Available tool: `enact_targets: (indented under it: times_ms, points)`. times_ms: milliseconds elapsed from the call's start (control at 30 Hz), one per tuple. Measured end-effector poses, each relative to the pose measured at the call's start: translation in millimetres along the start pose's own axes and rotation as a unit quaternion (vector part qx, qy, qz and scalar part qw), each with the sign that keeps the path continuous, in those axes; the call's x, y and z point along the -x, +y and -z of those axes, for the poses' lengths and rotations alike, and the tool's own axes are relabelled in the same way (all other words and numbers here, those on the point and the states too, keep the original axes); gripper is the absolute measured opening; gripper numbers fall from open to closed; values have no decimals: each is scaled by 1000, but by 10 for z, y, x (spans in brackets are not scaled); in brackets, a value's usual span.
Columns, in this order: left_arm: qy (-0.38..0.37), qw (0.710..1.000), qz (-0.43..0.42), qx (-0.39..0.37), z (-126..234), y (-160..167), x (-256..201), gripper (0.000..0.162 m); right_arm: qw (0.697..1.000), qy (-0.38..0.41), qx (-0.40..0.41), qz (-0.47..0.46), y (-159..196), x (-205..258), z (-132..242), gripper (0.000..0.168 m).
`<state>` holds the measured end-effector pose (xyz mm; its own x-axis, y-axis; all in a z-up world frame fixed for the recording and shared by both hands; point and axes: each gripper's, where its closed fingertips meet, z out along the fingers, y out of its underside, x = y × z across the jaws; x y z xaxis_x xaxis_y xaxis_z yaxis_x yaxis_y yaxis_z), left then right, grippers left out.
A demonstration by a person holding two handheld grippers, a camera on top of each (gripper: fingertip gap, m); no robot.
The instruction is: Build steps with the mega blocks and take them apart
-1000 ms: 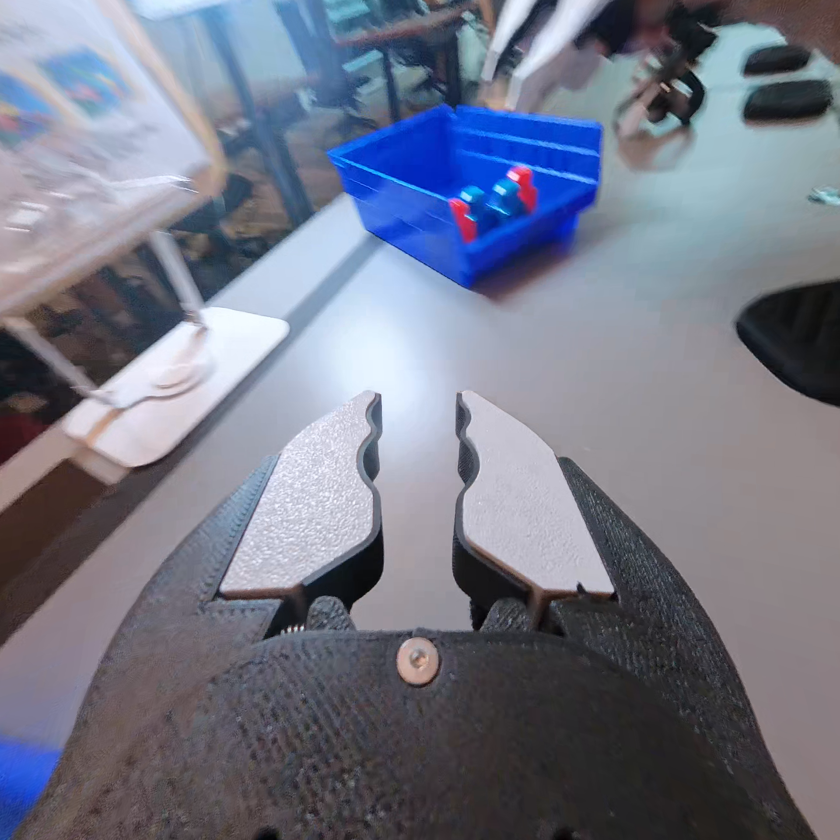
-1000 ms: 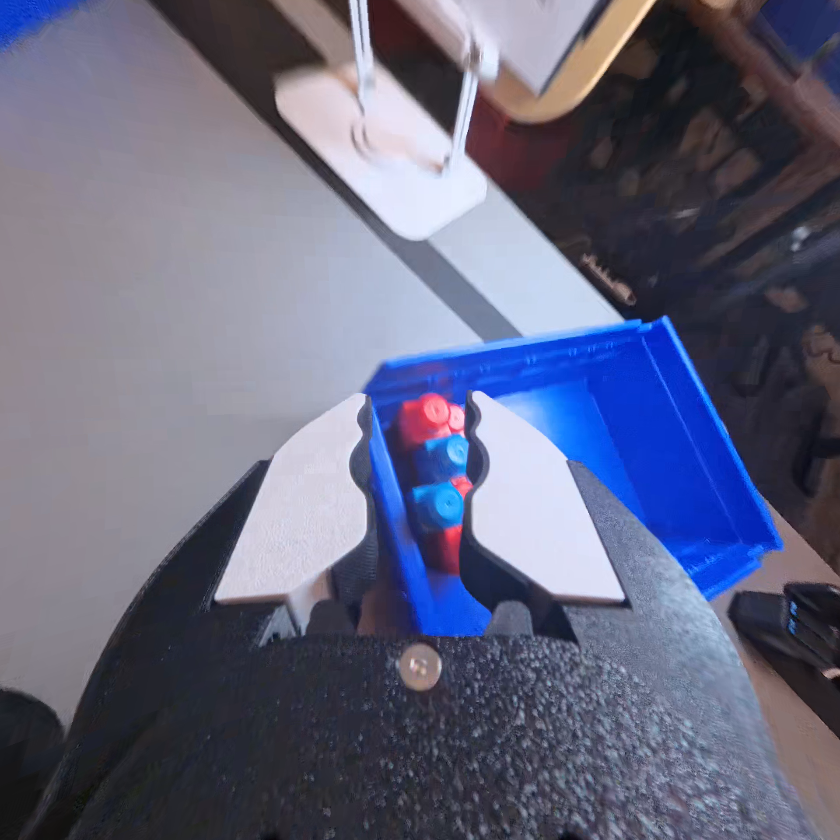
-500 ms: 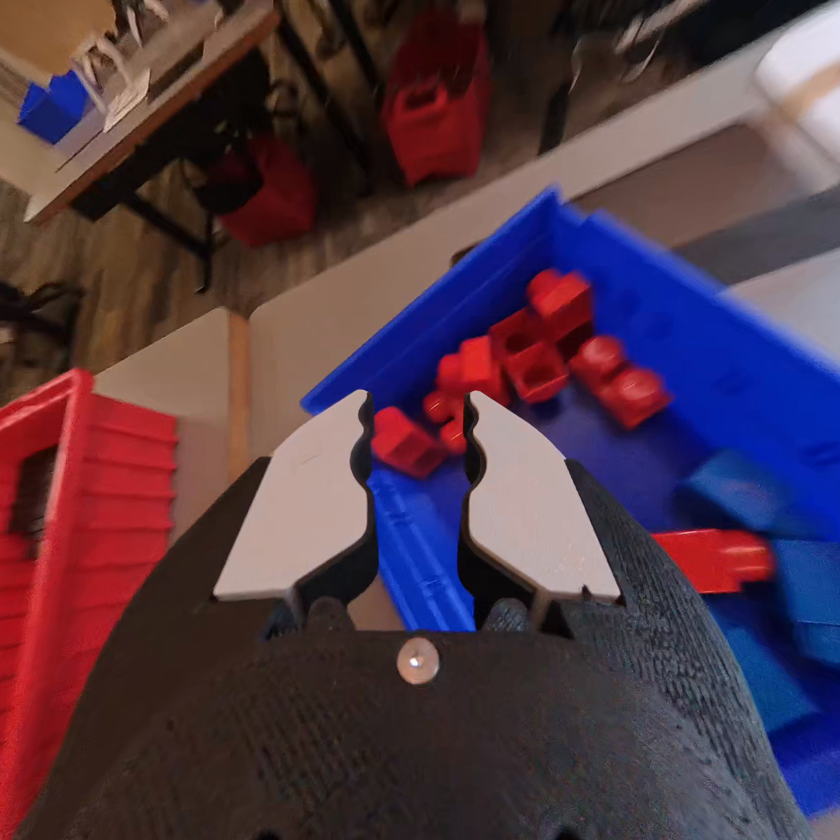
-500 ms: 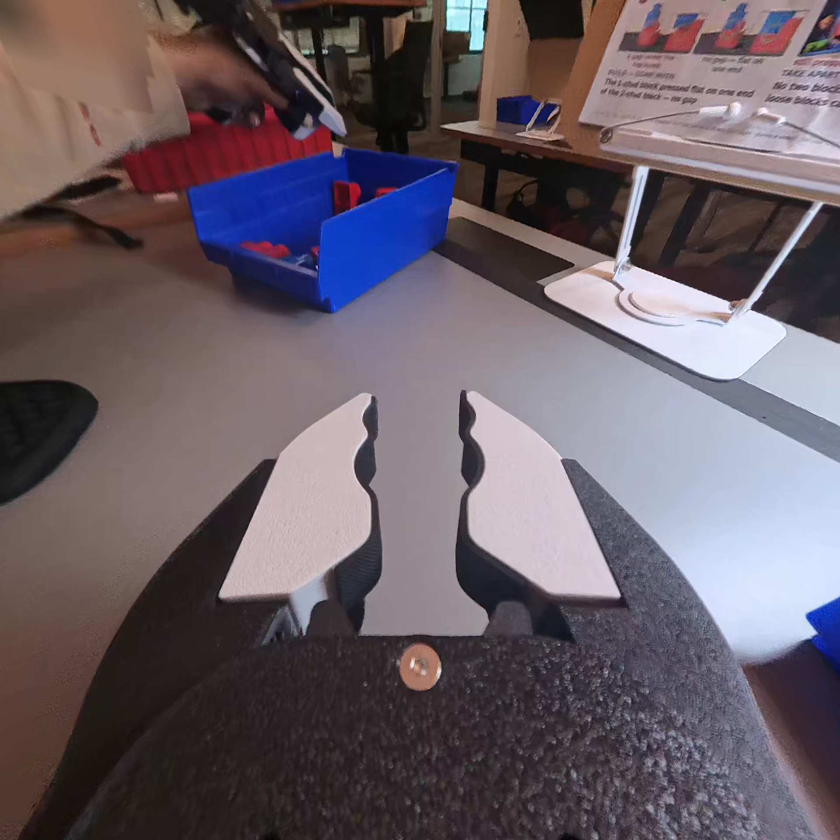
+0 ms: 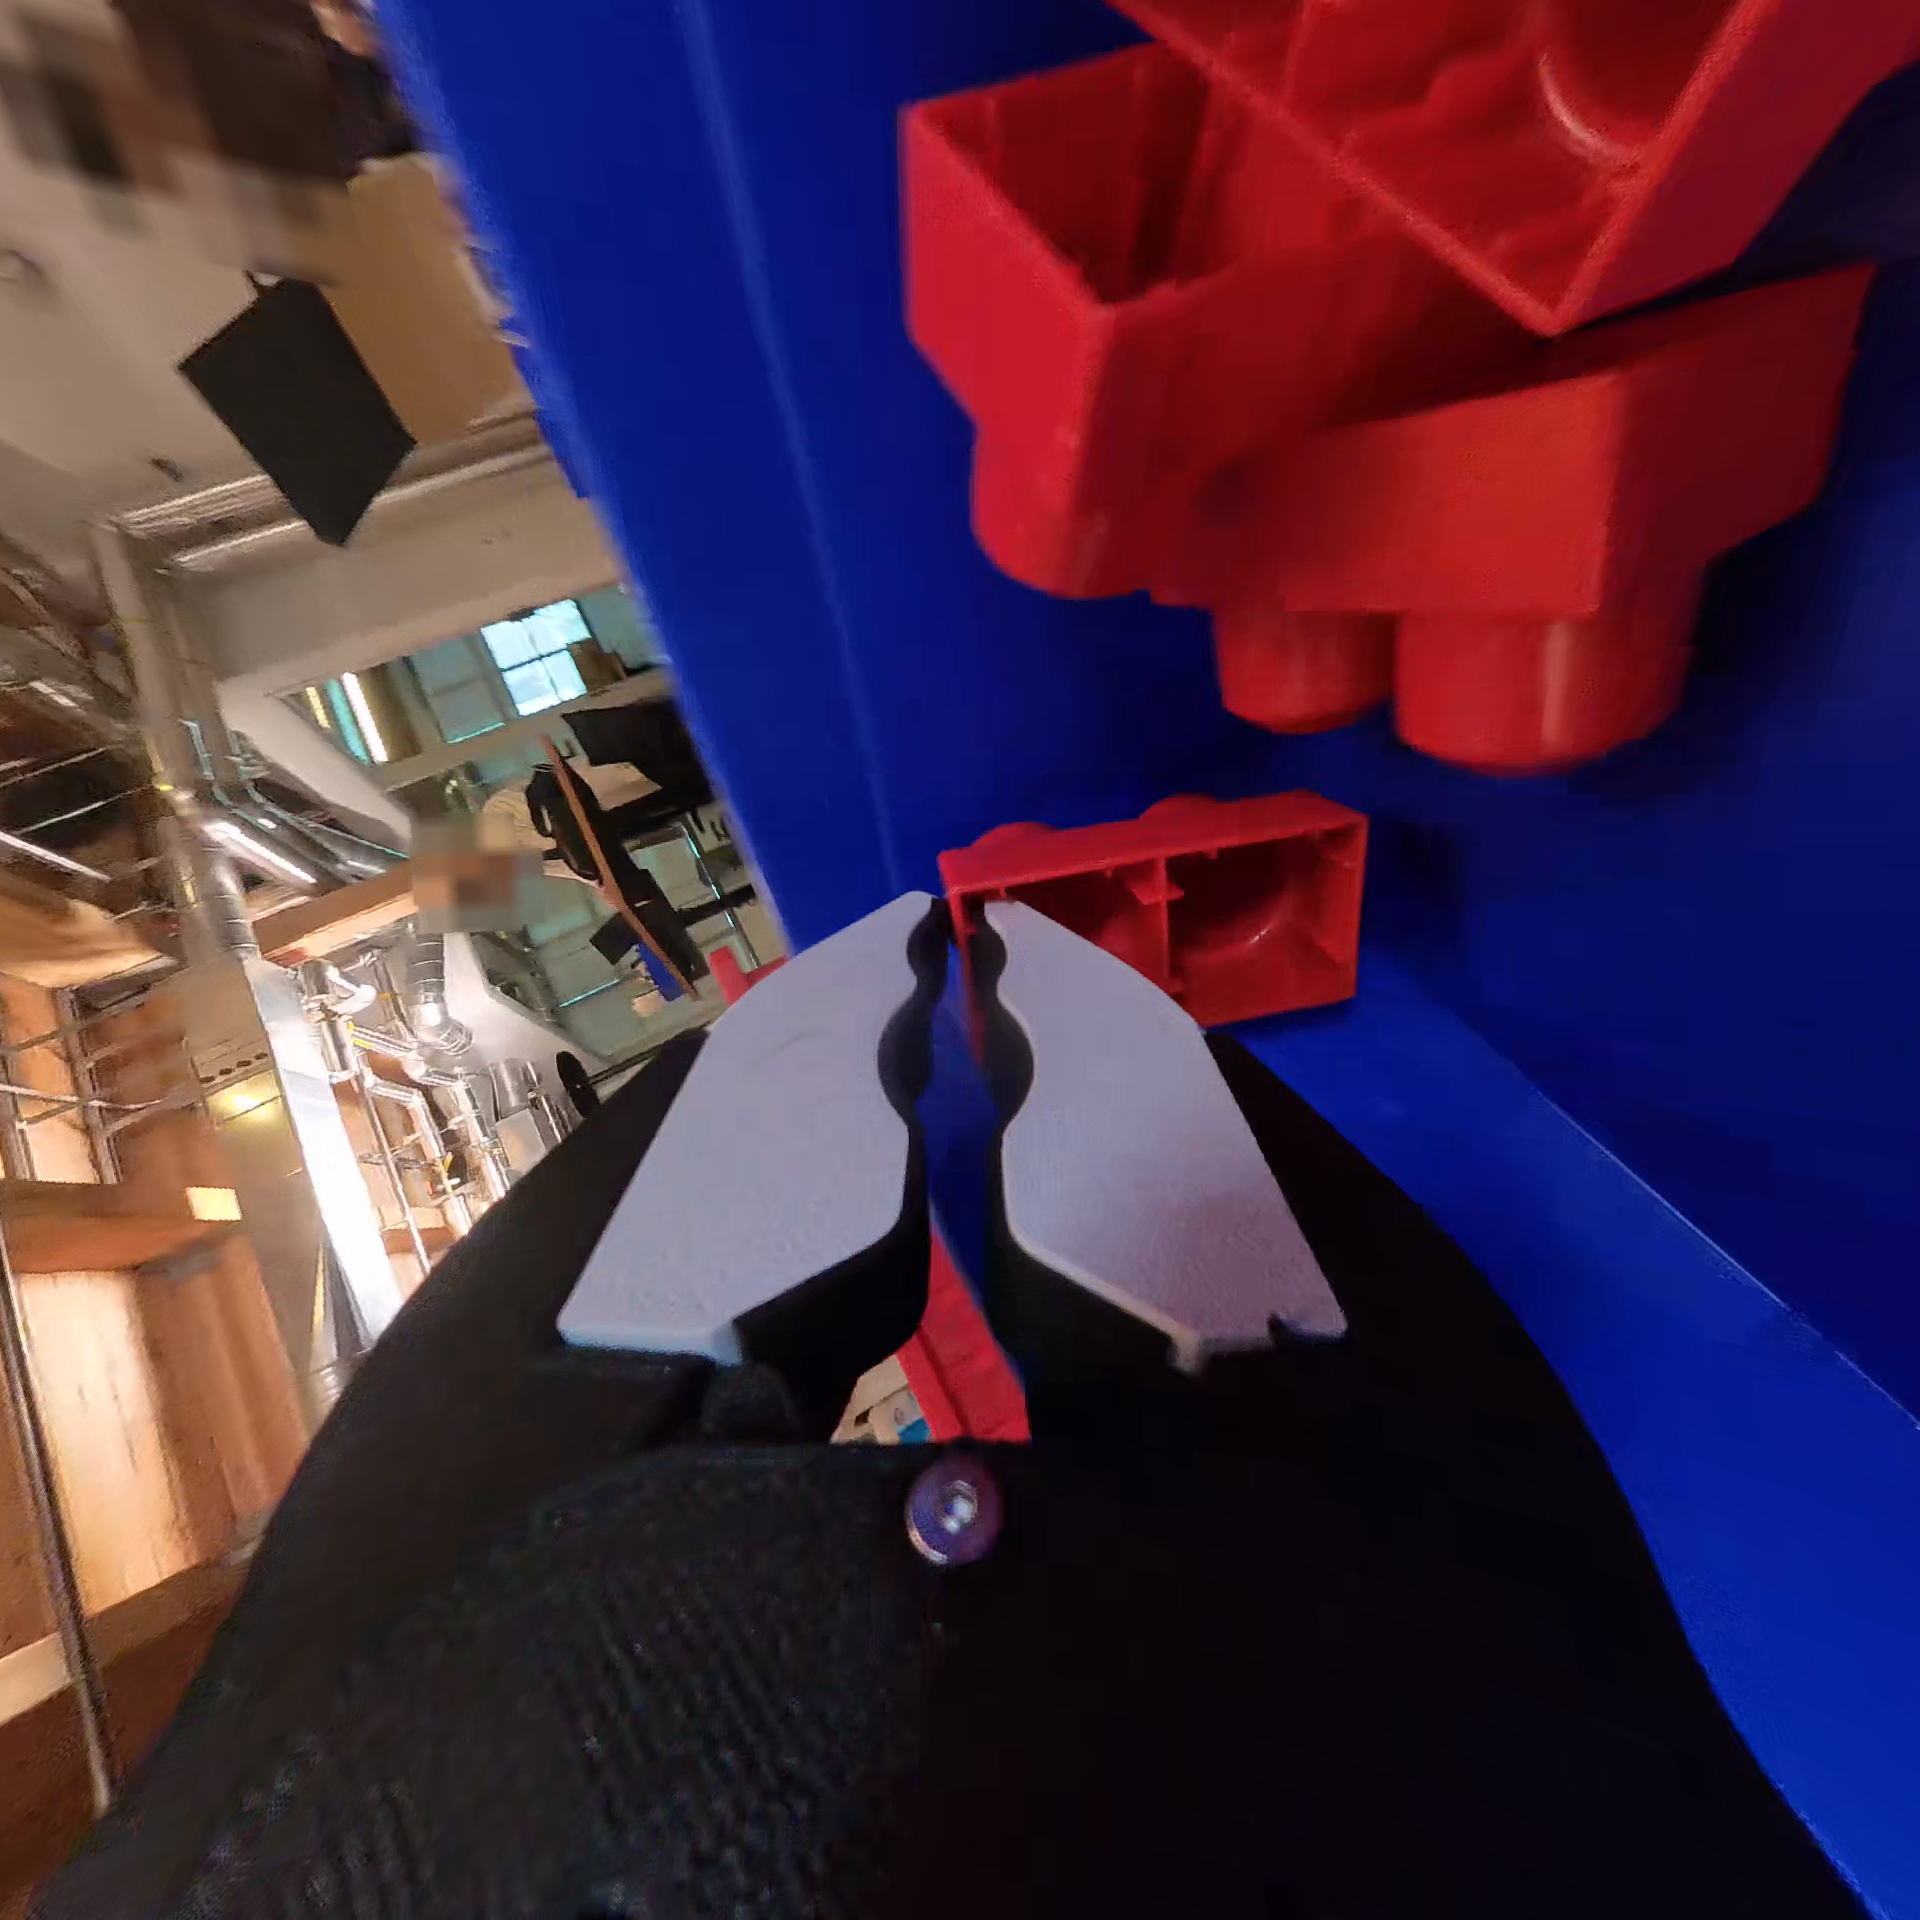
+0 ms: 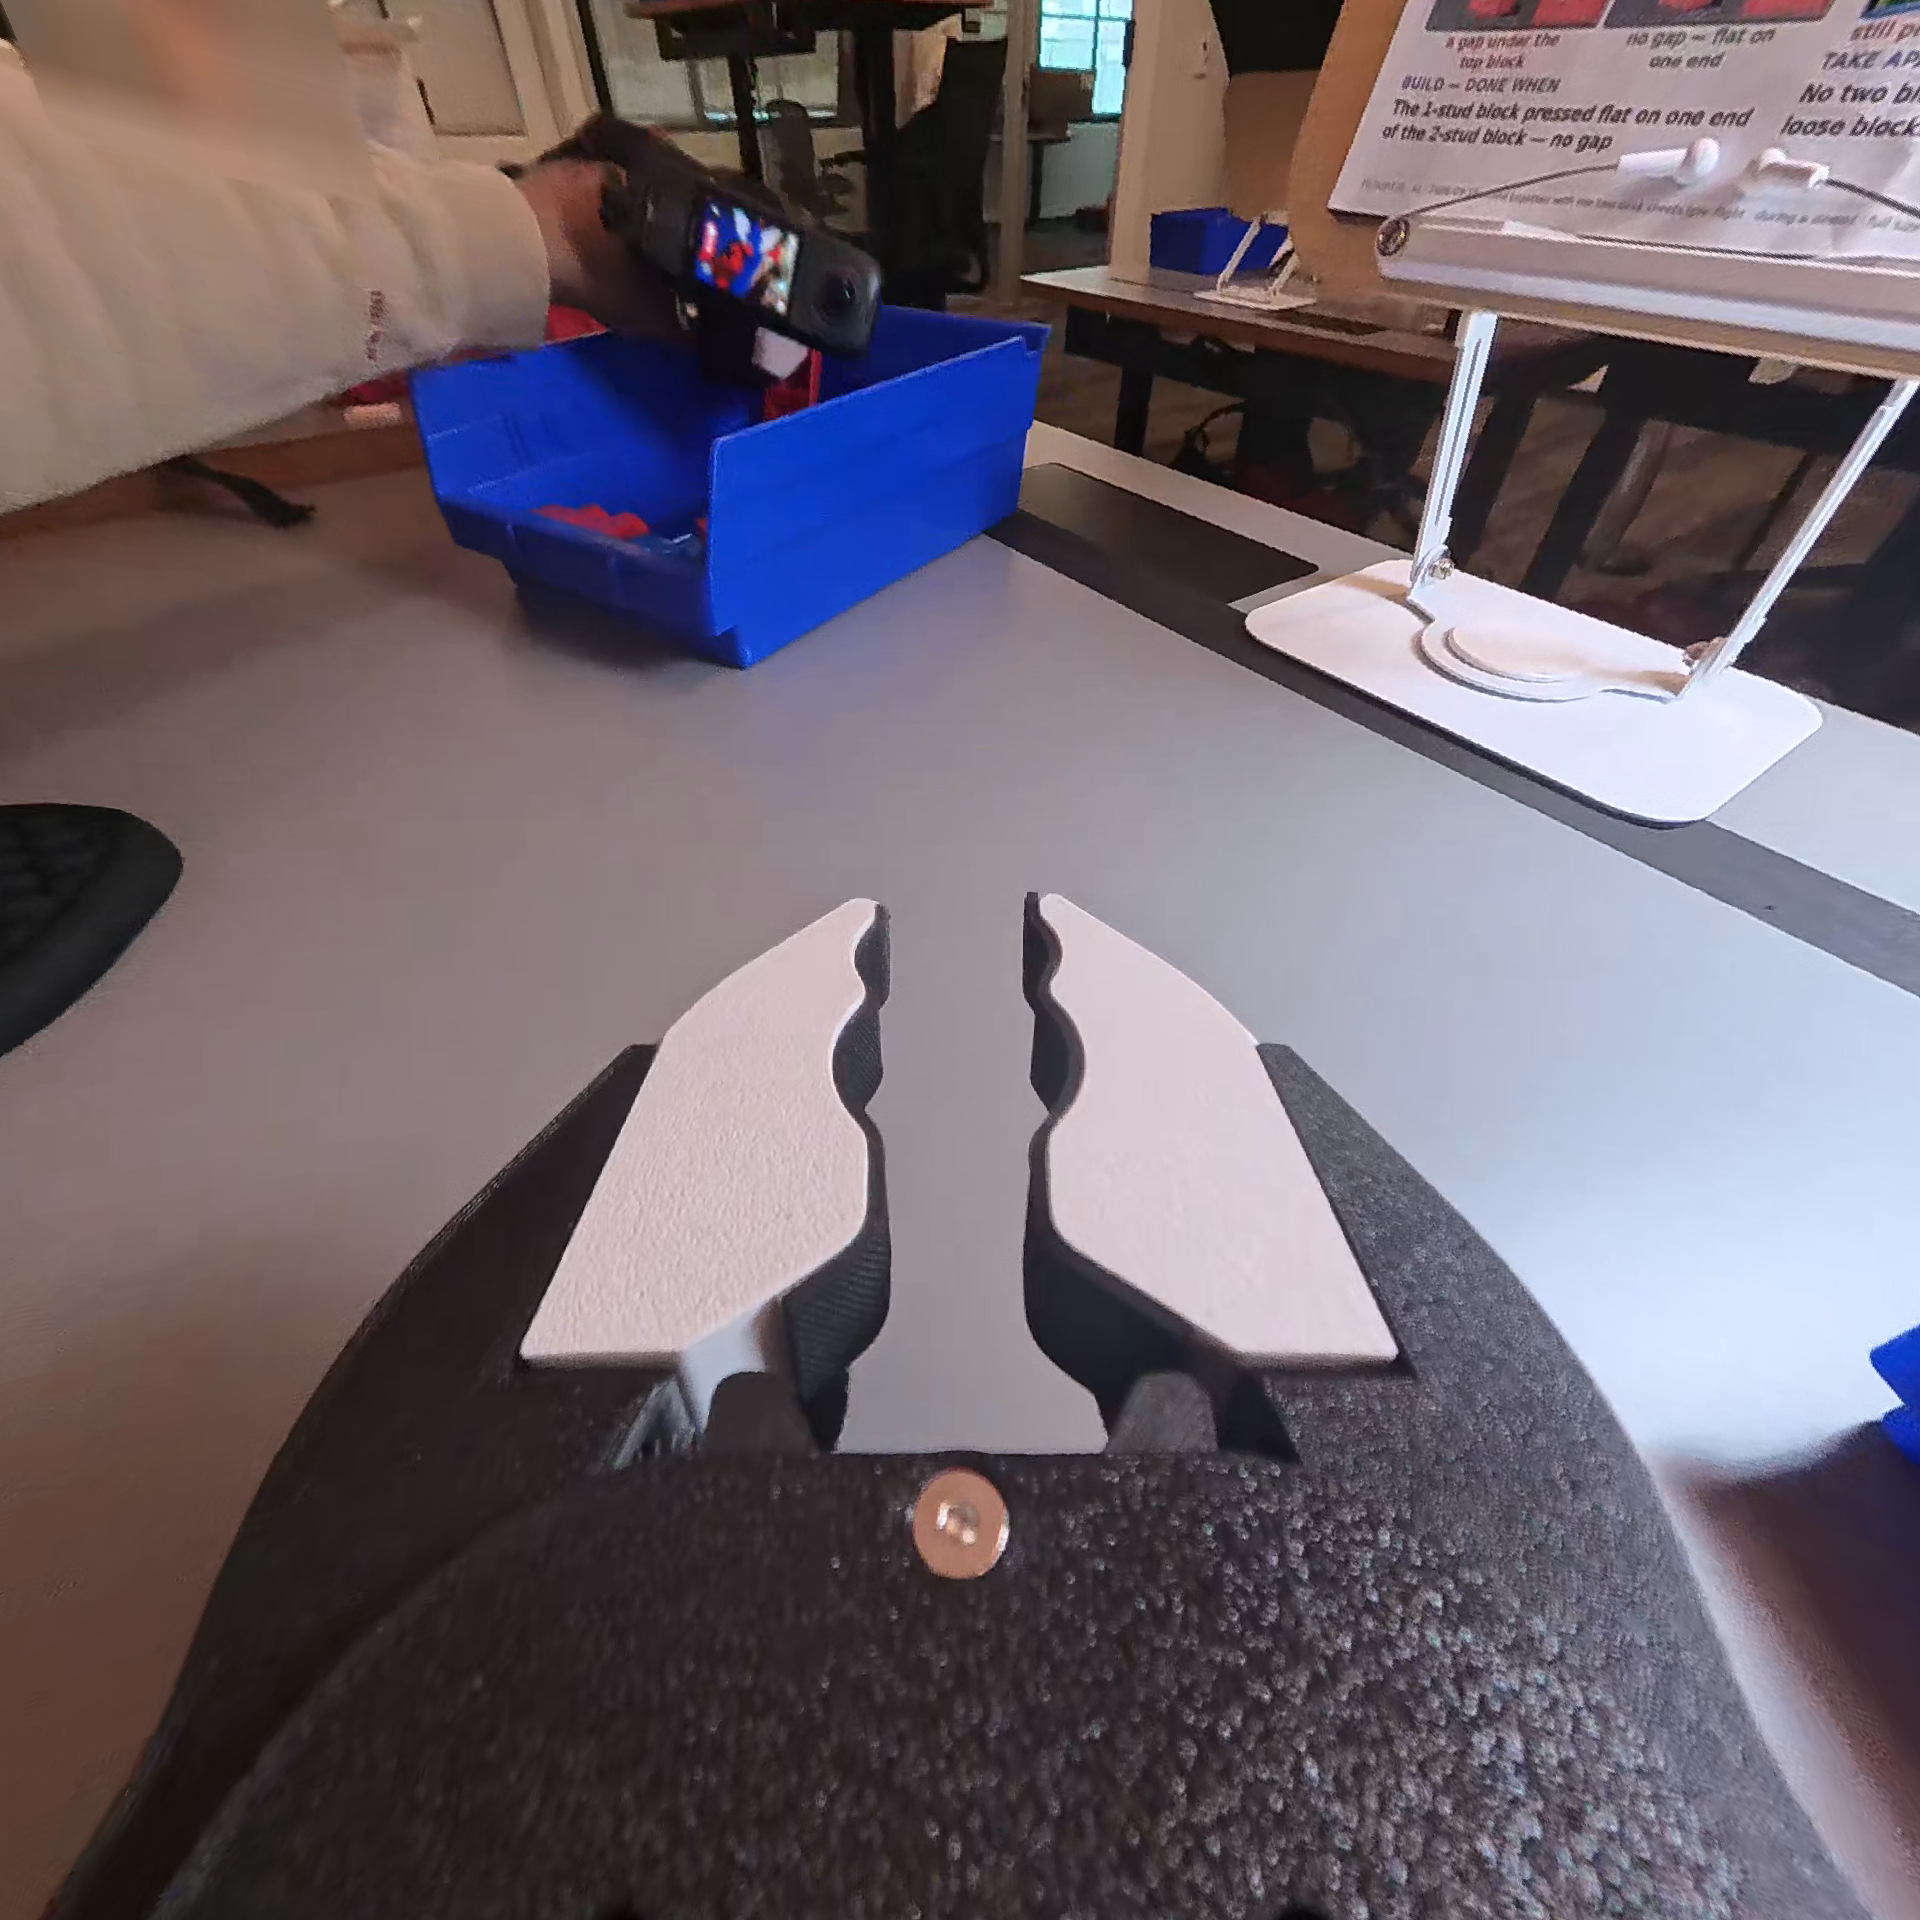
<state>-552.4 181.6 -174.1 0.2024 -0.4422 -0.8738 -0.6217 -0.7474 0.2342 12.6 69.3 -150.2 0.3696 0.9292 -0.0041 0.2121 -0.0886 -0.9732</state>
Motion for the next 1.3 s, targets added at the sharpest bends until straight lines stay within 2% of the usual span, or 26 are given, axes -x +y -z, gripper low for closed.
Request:
enact_targets:
  times_ms: [100, 167, 267, 333, 433, 533, 600, 667, 700, 733, 800, 833, 867, 933, 967, 1033, 1067, 1167, 1300]
  points:
    - [-60, 992, 84, -71, 380, -8, 365, 4, 1000, -3, -1, 9, -2, 11, 8, 24]
    - [-99, 969, 162, -158, 854, -80, 624, 4, 1000, -15, -9, 0, -37, 57, 0, 24]
    - [-98, 889, 276, -352, 1950, -426, 750, 4, 999, -48, -17, -19, -87, 199, -28, 27]
    - [-104, 824, 304, -467, 2806, -672, 652, 5, 996, -80, -29, -32, -144, 351, -40, 33]
    - [-126, 729, 287, -609, 4057, -1031, 246, 4, 976, -176, -55, -116, -313, 667, -5, 50]
    - [-148, 652, 253, -699, 4990, -1279, -230, 4, 935, -264, -88, -220, -511, 841, 99, 63]
    - [-170, 626, 219, -729, 5371, -1404, -502, 4, 903, -313, -104, -275, -605, 909, 186, 66]
    - [-201, 620, 177, -738, 5557, -1510, -709, 4, 871, -360, -103, -317, -649, 991, 254, 58]
    - [-198, 621, 156, -742, 5596, -1572, -824, 4, 856, -385, -98, -330, -655, 1039, 289, 41]
    - [-188, 619, 138, -750, 5621, -1620, -932, 5, 849, -397, -96, -334, -653, 1061, 309, 37]
    - [-155, 621, 133, -756, 5548, -1646, -990, 7, 865, -383, -95, -311, -612, 1020, 296, 35]
    - [-97, 626, 138, -762, 5467, -1668, -1014, 15, 882, -364, -92, -285, -582, 973, 279, 35]
    - [-24, 623, 148, -768, 5387, -1684, -1033, 31, 907, -337, -82, -240, -523, 921, 247, 35]
    - [135, 616, 178, -756, 5153, -1679, -1052, 39, 963, -251, -37, -91, -292, 776, 157, 35]
    - [173, 599, 218, -751, 5015, -1613, -929, 35, 977, -212, 1, -12, -126, 706, 116, 35]
    - [235, 574, 290, -729, 4681, -1440, -643, 34, 976, -176, 82, 95, 232, 654, 55, 35]
    - [250, 573, 332, -706, 4455, -1343, -474, 34, 970, -178, 113, 118, 389, 683, 27, 35]
    - [268, 607, 424, -616, 3690, -1003, -76, 31, 953, -186, 178, 161, 719, 770, -62, 36]
    - [335, 663, 490, -456, 2696, -625, 2, 33, 945, -139, 214, 203, 850, 622, -164, 36]
